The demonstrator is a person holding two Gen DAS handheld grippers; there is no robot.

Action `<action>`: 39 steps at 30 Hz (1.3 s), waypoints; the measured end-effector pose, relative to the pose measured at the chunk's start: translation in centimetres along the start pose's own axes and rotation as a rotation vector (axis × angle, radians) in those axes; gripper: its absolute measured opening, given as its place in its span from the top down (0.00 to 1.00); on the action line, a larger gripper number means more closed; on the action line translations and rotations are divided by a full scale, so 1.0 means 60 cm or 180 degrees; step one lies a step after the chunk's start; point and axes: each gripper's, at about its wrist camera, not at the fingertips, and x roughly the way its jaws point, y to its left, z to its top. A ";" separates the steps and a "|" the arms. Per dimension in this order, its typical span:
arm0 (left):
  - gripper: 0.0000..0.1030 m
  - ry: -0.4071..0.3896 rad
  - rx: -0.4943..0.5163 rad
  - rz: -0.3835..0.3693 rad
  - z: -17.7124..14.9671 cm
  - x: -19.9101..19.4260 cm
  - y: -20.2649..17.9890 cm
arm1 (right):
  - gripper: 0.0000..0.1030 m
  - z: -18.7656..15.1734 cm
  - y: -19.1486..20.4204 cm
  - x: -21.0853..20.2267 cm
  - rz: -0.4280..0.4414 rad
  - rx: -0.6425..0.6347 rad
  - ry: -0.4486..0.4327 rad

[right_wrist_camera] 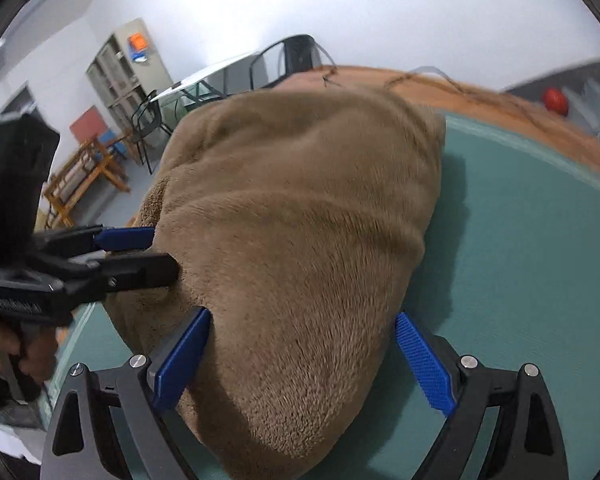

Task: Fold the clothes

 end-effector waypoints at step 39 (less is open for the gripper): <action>0.14 0.0450 -0.1060 -0.1320 0.082 0.085 0.202 | 0.01 0.071 -0.156 0.118 0.1719 0.1642 0.0044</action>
